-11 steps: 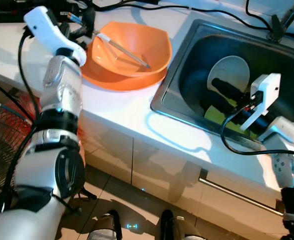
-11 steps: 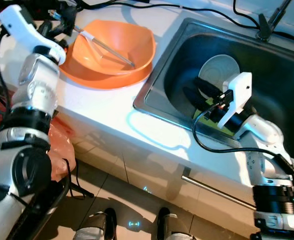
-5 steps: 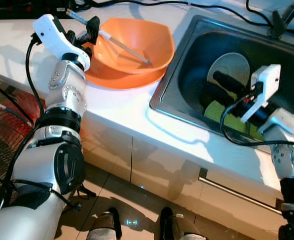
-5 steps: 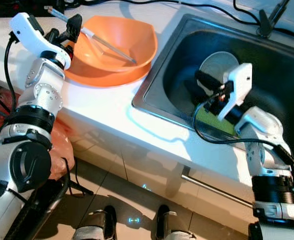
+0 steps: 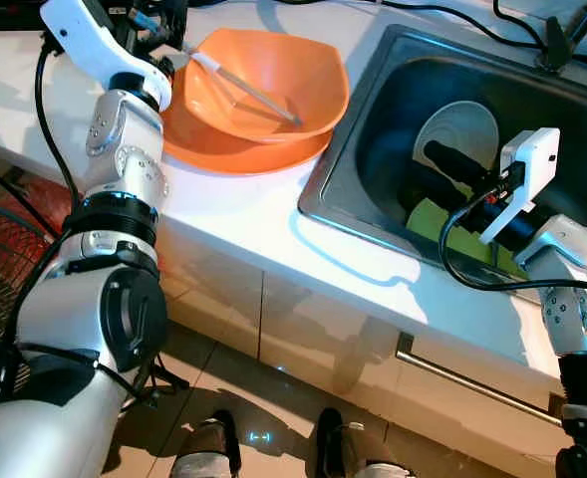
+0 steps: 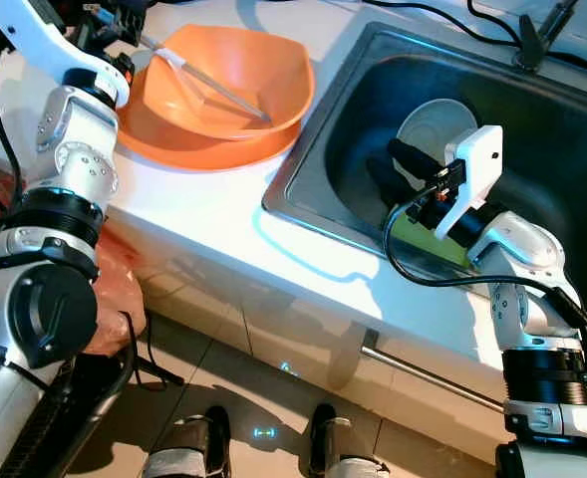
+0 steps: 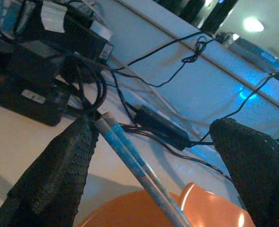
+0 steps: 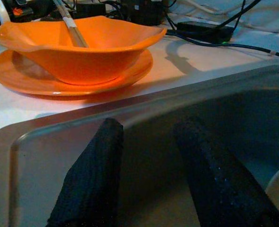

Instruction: Kitchen organization

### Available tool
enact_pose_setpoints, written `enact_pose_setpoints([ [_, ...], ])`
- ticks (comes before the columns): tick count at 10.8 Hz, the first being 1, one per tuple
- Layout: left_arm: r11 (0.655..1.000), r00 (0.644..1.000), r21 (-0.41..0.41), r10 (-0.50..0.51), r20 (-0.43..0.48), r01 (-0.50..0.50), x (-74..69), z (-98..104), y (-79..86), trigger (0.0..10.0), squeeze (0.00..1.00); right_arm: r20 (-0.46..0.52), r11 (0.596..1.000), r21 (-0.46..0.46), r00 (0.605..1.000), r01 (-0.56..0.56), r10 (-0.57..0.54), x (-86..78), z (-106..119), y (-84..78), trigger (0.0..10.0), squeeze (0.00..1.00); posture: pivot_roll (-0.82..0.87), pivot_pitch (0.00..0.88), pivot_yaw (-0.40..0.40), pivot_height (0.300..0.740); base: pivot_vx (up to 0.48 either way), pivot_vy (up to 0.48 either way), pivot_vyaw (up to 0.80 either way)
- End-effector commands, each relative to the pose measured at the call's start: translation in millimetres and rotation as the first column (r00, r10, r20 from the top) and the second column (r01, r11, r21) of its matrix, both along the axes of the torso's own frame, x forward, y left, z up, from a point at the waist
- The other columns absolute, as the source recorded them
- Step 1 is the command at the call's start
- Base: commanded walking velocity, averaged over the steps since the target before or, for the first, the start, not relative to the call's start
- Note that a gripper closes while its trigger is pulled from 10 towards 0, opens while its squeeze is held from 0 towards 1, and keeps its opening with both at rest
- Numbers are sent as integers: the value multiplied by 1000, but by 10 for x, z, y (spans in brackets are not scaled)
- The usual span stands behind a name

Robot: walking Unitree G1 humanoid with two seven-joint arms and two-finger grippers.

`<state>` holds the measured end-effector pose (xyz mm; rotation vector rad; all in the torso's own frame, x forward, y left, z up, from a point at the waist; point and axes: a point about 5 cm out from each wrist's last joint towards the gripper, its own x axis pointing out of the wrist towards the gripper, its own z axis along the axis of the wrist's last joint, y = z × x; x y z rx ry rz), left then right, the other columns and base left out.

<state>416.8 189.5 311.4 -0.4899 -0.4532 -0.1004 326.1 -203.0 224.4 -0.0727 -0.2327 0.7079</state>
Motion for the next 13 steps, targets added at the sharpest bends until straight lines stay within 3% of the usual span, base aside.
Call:
enact_pose_setpoints([
  [1,1000,1000,-12,7,-7,-7,13,20,-11,4745,0,0,1000,-24,1000,2,-2,-17,9,-40,10000,0,-78,260,-73,740,0,0,0],
  [2,1000,1000,-12,5,-10,-5,15,5,-21,0,0,-3,1000,-26,1000,2,-2,-22,5,-45,10000,0,-78,260,-73,740,0,0,0],
  [11,999,999,-43,-1,-36,-1,32,-38,-10,0,0,-13,999,-36,1000,-8,7,-46,-11,-48,10000,0,-85,269,-76,740,0,0,0],
  [13,999,999,-43,0,-40,-2,34,-40,-13,0,0,-18,998,-9,998,-54,54,-76,5,-23,10000,0,-85,269,-76,740,0,0,0],
])
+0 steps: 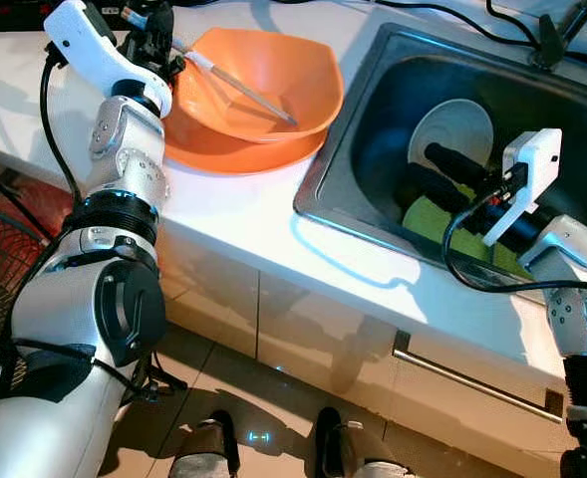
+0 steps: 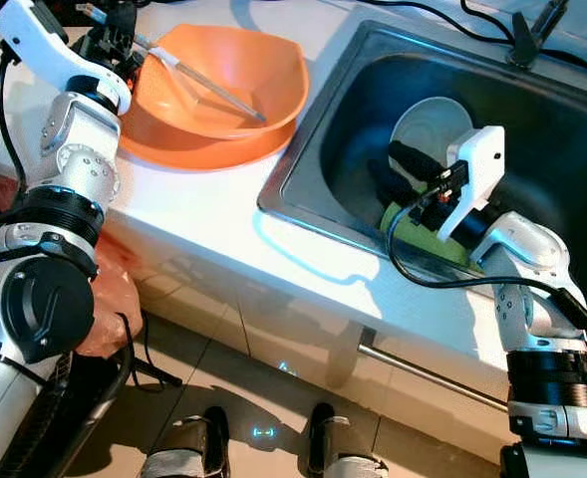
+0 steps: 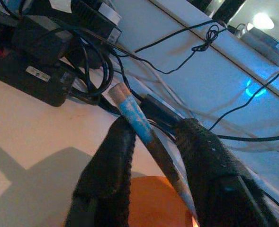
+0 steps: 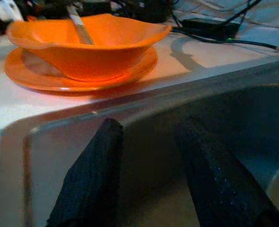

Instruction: Kitchen organization

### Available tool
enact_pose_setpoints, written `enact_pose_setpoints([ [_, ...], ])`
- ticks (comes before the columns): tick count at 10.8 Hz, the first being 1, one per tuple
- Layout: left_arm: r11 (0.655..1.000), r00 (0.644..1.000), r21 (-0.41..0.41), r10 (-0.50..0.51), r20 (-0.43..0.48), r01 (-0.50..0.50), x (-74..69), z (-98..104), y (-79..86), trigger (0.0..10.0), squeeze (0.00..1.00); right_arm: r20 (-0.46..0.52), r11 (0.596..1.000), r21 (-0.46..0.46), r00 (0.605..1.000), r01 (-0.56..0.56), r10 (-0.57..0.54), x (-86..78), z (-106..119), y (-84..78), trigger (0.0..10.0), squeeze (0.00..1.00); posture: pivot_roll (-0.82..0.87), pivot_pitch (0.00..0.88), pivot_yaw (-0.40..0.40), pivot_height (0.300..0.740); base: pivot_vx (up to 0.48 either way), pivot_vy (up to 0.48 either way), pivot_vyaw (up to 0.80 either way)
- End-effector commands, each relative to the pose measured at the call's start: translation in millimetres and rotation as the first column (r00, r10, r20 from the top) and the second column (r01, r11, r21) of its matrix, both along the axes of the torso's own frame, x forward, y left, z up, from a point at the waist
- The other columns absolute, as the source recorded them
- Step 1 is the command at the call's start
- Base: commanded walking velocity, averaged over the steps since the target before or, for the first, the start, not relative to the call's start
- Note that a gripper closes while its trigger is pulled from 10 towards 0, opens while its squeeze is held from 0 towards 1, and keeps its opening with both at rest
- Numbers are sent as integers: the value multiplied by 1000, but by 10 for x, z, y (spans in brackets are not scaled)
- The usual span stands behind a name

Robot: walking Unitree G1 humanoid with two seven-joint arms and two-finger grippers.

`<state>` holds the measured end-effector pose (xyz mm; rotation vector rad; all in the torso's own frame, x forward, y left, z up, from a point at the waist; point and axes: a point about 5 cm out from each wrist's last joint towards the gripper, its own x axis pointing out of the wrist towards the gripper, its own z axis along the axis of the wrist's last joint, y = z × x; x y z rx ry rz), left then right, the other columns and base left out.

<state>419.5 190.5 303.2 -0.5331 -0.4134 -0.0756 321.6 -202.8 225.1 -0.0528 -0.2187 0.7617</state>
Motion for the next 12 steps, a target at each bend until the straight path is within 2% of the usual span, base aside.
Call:
enact_pose_setpoints([
  [1,1000,1000,1,-2,4,2,10,55,-29,0,0,7,997,37,997,-72,71,-82,59,31,10000,0,-90,270,-77,740,0,0,0],
  [2,1000,1000,3,-2,3,2,10,57,-31,0,0,10,994,58,996,-93,93,-98,85,49,10000,0,-90,270,-77,740,0,0,0],
  [4,1000,1000,0,-6,4,6,12,53,-41,0,0,5,996,31,997,-81,81,-101,50,38,10000,0,-90,270,-77,740,0,0,0],
  [10,1000,1000,1,-4,13,4,10,76,-39,0,0,-4,995,51,997,-81,81,-105,44,44,10000,0,-86,264,-72,740,0,0,0],
  [12,1000,1000,-7,4,23,-3,4,87,-15,0,0,29,988,126,996,-86,83,-98,169,40,10000,0,-87,267,-74,740,0,0,0],
])
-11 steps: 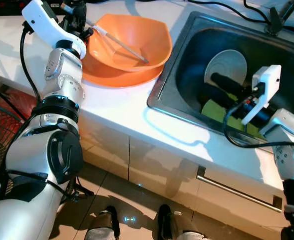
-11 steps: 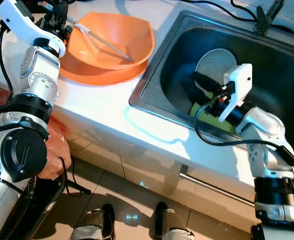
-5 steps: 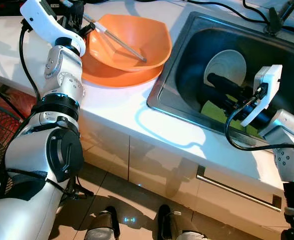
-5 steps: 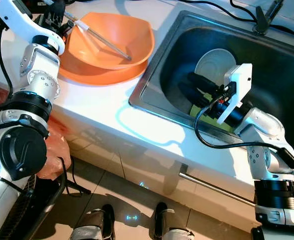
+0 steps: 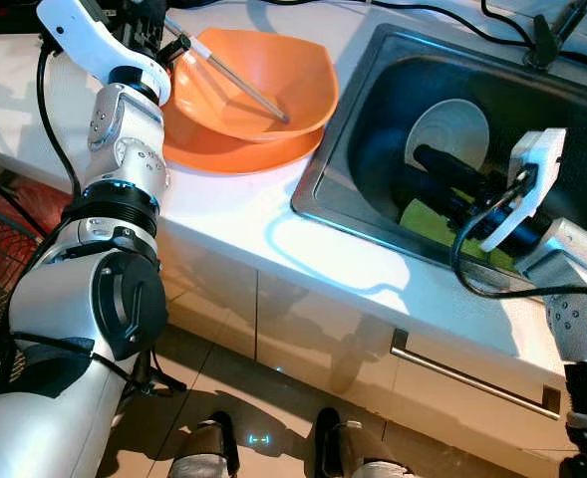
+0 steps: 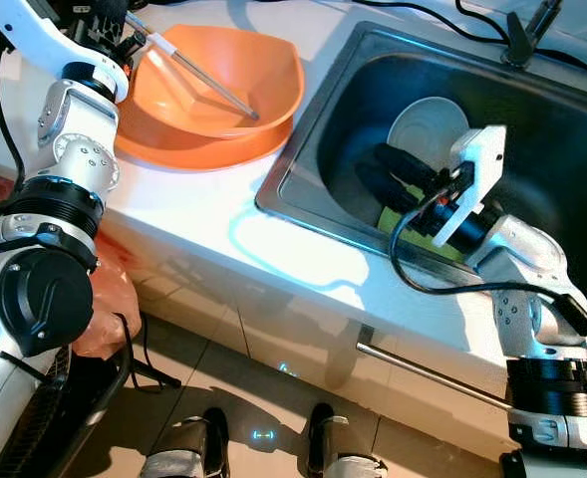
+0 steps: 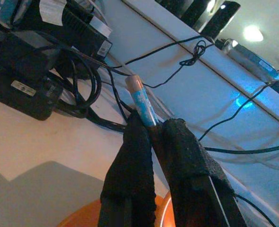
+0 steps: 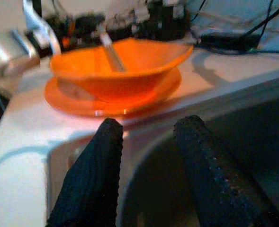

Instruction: Kitchen organization

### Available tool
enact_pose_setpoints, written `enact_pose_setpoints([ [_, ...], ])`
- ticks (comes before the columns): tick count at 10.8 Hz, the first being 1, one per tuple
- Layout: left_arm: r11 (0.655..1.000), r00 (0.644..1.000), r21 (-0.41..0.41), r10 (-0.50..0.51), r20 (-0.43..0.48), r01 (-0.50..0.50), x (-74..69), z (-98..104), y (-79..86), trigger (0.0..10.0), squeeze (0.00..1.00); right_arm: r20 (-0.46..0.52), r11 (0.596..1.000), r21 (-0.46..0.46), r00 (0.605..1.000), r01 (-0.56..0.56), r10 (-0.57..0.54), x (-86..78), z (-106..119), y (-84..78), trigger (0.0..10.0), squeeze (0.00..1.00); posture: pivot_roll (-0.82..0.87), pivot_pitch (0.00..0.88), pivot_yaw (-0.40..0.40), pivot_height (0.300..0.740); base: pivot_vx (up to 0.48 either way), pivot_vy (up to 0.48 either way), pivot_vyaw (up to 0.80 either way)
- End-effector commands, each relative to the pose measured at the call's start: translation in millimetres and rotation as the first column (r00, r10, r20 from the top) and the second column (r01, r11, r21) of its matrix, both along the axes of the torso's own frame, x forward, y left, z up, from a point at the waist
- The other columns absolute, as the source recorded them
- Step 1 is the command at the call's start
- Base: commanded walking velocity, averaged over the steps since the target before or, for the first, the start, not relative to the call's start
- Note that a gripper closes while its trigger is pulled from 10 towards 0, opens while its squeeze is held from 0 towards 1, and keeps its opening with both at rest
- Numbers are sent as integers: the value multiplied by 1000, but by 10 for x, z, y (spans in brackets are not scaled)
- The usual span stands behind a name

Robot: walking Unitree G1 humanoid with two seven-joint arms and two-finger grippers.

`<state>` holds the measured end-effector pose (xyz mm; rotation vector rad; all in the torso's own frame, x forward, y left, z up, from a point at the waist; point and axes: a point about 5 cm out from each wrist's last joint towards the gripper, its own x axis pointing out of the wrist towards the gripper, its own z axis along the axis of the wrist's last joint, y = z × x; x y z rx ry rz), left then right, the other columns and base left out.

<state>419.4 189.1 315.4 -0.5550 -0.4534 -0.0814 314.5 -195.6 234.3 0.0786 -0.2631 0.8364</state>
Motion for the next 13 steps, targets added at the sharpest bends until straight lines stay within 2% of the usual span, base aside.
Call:
enact_pose_setpoints([
  [1,1000,1000,16,5,-15,-5,4,-35,1,0,0,32,1000,27,999,10,-11,-21,102,-37,10000,0,-87,267,-75,740,0,0,0],
  [5,1000,1000,24,9,25,-9,-12,24,20,0,0,35,999,20,998,42,-42,20,93,-49,10000,0,-74,257,-68,740,0,0,0],
  [6,1000,996,-8,25,83,-25,-45,119,63,10000,0,35,994,1,994,107,-107,42,33,-76,10000,0,-69,249,-65,740,0,0,0],
  [7,1000,993,-10,25,119,-24,-67,181,66,10000,0,34,992,-13,992,125,-124,40,-9,-70,10000,0,-69,249,-65,740,0,0,0],
  [8,1000,986,6,7,164,-8,-93,241,55,10000,0,28,983,-28,983,180,-179,107,-61,-84,10000,0,-50,232,-57,740,0,0,0],
  [9,1000,973,-19,5,229,-1,-148,340,71,10000,0,32,965,-46,966,258,-256,156,-114,-93,10000,0,-39,221,-53,740,0,0,0],
  [11,1000,947,-10,-3,320,7,-272,467,68,10000,0,68,940,-58,941,335,-331,223,-148,-90,10000,0,-23,193,-39,740,0,0,0],
  [12,1000,943,3,0,333,-1,-306,491,67,10000,0,73,936,-44,935,350,-346,238,-131,-100,10000,0,-20,181,-37,740,0,0,0],
  [13,1000,936,25,-10,353,1,-375,523,50,10000,0,95,916,-32,913,400,-396,273,-91,-149,10000,0,-11,167,-30,740,0,0,0],
])
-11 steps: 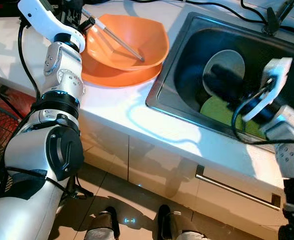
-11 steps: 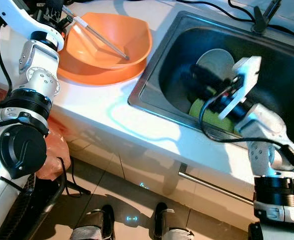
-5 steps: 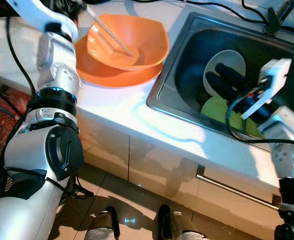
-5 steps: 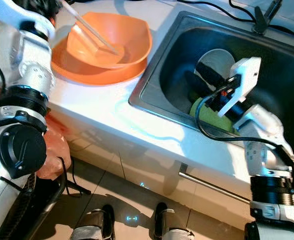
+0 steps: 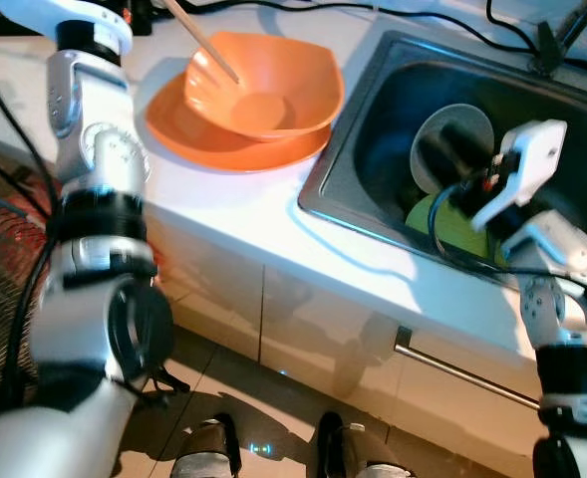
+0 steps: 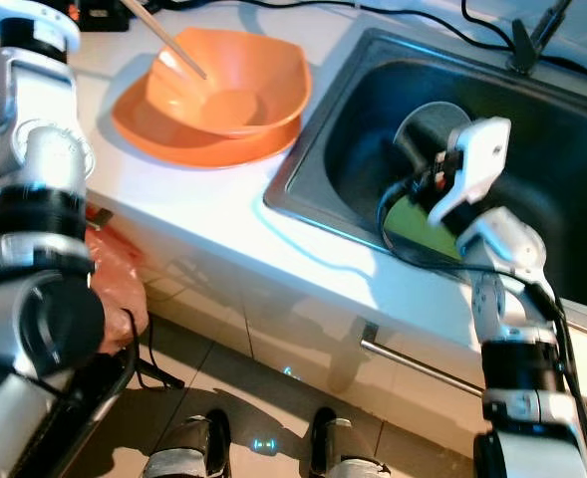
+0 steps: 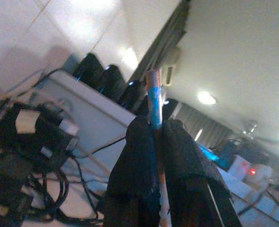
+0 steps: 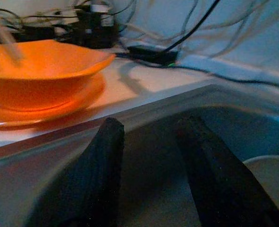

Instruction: Kitchen organization

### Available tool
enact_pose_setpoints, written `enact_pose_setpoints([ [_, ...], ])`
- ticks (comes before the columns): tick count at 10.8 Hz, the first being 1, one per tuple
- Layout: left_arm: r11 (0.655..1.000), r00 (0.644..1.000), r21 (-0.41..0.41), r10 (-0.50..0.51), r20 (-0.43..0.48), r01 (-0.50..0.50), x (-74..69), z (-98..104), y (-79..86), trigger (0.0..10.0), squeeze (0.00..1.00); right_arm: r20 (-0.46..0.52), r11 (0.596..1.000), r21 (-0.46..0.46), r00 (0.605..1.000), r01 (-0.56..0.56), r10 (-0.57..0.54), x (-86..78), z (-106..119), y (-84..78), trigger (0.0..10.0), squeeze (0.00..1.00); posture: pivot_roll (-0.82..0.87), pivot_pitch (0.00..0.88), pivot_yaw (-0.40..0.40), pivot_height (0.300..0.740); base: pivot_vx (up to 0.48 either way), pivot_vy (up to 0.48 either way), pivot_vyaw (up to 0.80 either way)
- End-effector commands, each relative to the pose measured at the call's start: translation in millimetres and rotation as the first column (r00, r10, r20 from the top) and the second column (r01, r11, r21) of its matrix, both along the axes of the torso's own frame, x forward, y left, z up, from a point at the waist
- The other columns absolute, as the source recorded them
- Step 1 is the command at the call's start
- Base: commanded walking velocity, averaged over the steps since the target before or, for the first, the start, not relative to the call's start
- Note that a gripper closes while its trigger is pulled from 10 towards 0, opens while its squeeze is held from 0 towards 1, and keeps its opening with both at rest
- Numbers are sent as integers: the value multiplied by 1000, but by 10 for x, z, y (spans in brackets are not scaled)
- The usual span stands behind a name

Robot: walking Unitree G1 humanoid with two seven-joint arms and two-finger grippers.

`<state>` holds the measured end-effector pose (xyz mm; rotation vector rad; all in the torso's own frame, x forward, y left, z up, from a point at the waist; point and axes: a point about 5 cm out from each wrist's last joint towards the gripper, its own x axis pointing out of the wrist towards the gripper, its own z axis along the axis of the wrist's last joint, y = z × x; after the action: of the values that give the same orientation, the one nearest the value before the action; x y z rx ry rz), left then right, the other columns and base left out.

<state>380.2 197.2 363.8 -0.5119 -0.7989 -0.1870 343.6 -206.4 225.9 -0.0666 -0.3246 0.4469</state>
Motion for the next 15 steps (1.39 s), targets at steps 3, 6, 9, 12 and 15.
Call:
enact_pose_setpoints([
  [3,996,992,78,-49,117,40,-230,322,-182,10000,0,2,989,-23,990,144,-144,12,-60,-255,10000,0,-3,133,-13,740,0,0,0],
  [6,991,982,101,-107,158,91,-341,455,-284,10000,0,-5,989,-71,991,130,-131,-55,-113,-372,10000,0,-7,125,-2,740,0,0,0],
  [9,977,976,143,-178,123,161,-312,389,-495,10000,0,8,994,-104,1000,31,-30,-183,6,-529,10000,0,-16,134,4,740,0,0,0],
  [12,939,953,196,-298,50,283,-260,204,-885,10000,0,-48,967,-130,976,-219,214,-378,3,-454,10000,0,-20,153,10,740,0,0,0],
  [15,880,906,250,-423,23,405,-314,87,-1271,10000,0,-106,927,-117,932,-357,346,-481,-74,-354,10000,0,-18,167,14,740,0,0,0],
])
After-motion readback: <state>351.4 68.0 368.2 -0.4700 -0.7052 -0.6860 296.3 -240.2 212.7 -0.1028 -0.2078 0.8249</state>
